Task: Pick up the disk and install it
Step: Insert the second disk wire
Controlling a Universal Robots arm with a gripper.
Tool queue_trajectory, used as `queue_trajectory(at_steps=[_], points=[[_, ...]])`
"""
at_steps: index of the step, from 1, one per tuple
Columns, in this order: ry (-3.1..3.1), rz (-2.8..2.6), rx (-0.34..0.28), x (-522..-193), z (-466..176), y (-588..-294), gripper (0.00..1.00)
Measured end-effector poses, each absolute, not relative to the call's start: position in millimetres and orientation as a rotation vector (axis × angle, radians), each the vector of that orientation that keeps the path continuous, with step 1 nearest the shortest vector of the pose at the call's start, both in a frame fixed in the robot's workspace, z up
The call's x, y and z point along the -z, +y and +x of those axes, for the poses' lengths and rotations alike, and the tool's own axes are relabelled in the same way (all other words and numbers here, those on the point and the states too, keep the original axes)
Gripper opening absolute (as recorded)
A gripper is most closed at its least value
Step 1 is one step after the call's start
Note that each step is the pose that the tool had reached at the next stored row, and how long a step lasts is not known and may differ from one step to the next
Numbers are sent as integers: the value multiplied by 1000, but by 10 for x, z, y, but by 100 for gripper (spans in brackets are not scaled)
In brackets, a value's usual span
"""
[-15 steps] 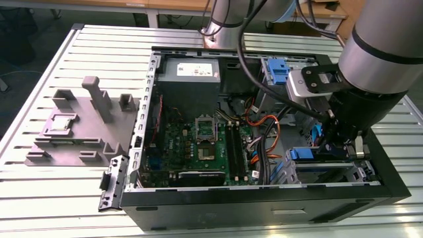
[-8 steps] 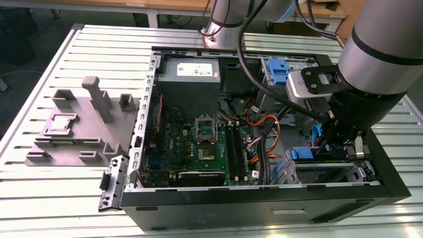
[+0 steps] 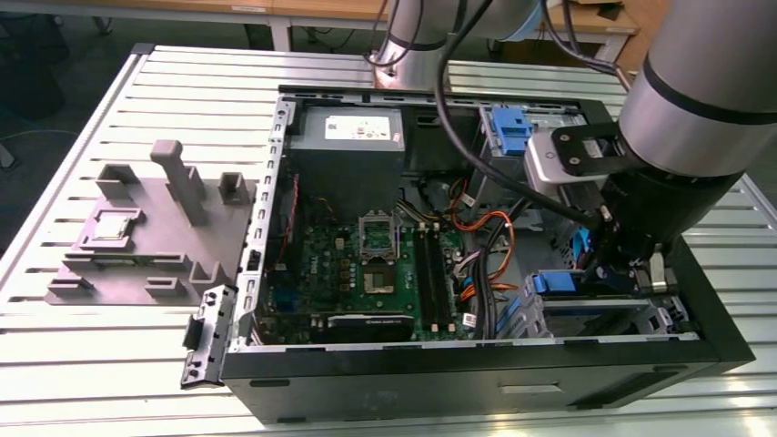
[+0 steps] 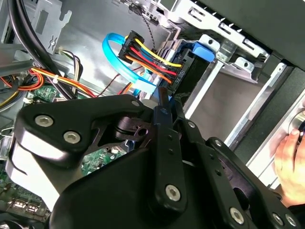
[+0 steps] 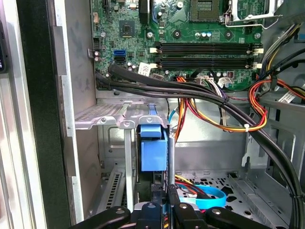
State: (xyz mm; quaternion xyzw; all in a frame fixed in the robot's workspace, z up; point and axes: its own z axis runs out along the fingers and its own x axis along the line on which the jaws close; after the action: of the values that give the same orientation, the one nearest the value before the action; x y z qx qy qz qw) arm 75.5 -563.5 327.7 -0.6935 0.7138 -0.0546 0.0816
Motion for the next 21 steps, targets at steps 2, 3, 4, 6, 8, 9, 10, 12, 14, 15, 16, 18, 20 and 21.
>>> queue_trajectory(at_steps=[2, 3, 4, 6, 8, 9, 10, 12, 14, 15, 16, 18, 20, 21], points=[[2133, -2072, 163, -3263, 755, -5640, 16], [2133, -2072, 163, -3263, 755, -5641, 16], [2133, -2072, 163, -3263, 755, -5641, 16], [2133, -2072, 163, -3261, 755, -5641, 16], [2133, -2072, 163, -3261, 755, -5642, 16], [2133, -2072, 163, -3261, 755, -5642, 16], [2133, -2072, 163, -3261, 755, -5642, 16], [2133, -2072, 163, -3261, 755, -5643, 17], [2133, -2072, 163, -3264, 755, -5643, 24], [2133, -2072, 163, -3274, 755, -5643, 24], [2133, -2072, 163, -3285, 755, -5643, 24], [2133, -2072, 162, -3321, 755, -5643, 24], [2134, -2073, 161, -3371, 756, -5643, 24], [2134, -2073, 160, -3398, 756, -5643, 24]])
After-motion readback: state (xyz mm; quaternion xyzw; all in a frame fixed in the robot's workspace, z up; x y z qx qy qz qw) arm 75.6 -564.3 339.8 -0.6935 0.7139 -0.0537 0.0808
